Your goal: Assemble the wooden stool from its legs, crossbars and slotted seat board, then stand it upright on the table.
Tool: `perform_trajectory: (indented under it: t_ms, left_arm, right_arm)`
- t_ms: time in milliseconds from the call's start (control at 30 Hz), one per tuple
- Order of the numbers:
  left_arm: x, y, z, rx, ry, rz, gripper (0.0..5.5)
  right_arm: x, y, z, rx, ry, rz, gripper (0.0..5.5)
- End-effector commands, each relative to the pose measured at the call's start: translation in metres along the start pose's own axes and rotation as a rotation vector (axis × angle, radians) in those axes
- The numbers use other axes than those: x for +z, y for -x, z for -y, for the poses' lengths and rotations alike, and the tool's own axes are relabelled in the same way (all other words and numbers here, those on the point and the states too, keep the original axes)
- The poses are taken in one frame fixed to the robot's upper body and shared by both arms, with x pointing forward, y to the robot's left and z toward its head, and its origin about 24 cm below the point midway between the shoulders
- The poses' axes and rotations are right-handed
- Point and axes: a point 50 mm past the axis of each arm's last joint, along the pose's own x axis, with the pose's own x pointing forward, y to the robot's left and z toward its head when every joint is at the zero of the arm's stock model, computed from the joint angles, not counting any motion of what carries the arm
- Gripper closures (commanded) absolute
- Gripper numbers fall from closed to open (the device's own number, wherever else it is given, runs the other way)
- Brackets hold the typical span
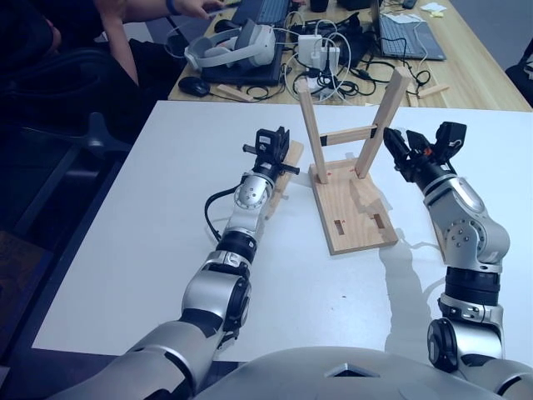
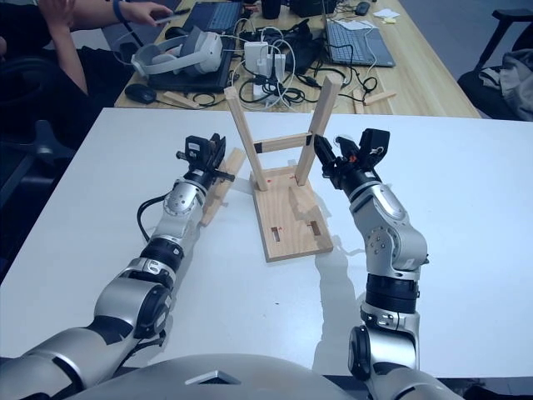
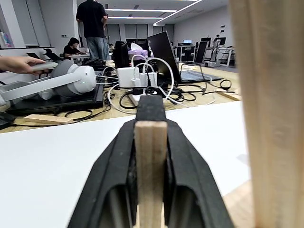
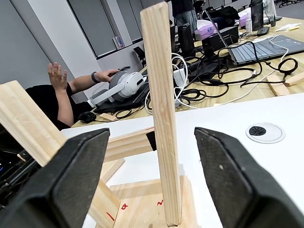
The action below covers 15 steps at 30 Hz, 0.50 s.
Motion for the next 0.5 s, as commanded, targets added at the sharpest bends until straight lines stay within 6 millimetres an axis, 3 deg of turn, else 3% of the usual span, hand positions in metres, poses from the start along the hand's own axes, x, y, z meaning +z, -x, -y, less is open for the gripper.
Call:
perform_trajectory:
  t_ms: [33, 300, 500]
  left_arm:
    - [-0.0167, 0.0062, -0.0152, 0.071, -0.041, -0.11, 5.09]
    - [-0.0221, 0.0092, -0.0235, 0.149, 0.0, -0.14, 5.09]
    - [-0.0141, 0.0081, -0.0156, 0.112, 0.014, -0.067, 4.16]
  right_arm:
    - [0.0027, -0.0001, 0.0018, -0.011, 0.0, 0.003, 2.22]
    - [0.0002, 0.0004, 0.0006, -0.002, -0.013, -0.004, 2.22]
    - [-0.0018, 0.0001, 0.0008, 0.009, -0.024, -0.016, 2.22]
